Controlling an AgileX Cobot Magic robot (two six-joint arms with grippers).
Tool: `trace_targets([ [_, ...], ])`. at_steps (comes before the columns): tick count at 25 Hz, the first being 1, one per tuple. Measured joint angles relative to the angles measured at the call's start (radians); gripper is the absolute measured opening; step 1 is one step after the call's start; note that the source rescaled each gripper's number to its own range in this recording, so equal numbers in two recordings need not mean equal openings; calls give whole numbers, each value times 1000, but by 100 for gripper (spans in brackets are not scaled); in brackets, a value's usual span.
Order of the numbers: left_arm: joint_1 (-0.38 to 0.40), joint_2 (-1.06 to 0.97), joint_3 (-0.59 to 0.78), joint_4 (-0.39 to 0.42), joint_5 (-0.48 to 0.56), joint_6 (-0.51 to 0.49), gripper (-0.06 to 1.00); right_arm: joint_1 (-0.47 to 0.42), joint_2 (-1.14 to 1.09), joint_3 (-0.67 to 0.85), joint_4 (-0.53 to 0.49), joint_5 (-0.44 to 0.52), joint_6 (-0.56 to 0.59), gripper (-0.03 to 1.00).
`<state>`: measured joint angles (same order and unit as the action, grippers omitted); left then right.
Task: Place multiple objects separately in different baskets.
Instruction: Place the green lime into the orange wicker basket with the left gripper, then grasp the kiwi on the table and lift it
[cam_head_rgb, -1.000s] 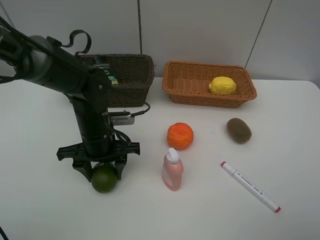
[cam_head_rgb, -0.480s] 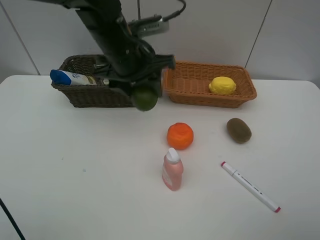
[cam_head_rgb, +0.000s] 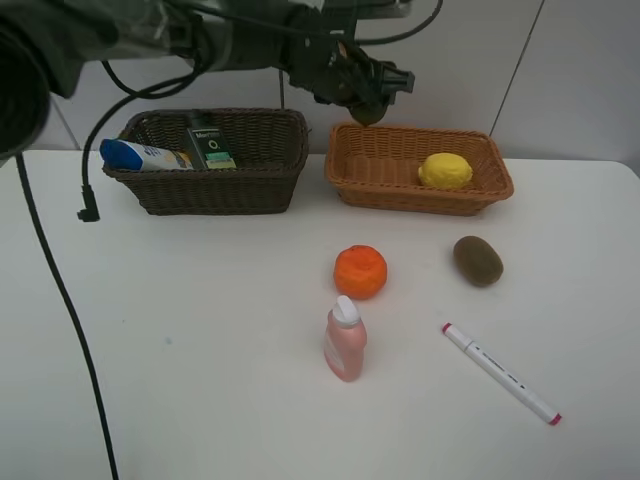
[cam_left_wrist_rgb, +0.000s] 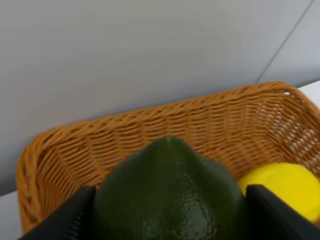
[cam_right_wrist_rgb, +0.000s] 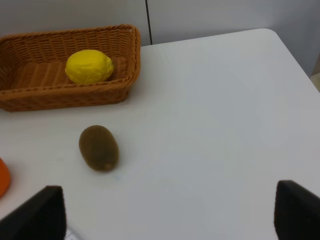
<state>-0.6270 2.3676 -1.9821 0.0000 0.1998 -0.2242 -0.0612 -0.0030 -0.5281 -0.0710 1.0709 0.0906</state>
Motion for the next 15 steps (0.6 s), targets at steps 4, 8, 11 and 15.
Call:
trace_targets([
  [4, 0, 123, -123, 7, 3, 0, 71, 0, 0, 0, 0, 0, 0, 98],
  [8, 0, 175, -240, 0, 106, 1, 99, 0, 0, 0, 0, 0, 0, 98],
  [11, 0, 170, -309, 0, 210, 1, 100, 0, 0, 0, 0, 0, 0, 98],
  [15, 0, 128, -405, 7, 440, 1, 100, 0, 0, 0, 0, 0, 0, 98],
])
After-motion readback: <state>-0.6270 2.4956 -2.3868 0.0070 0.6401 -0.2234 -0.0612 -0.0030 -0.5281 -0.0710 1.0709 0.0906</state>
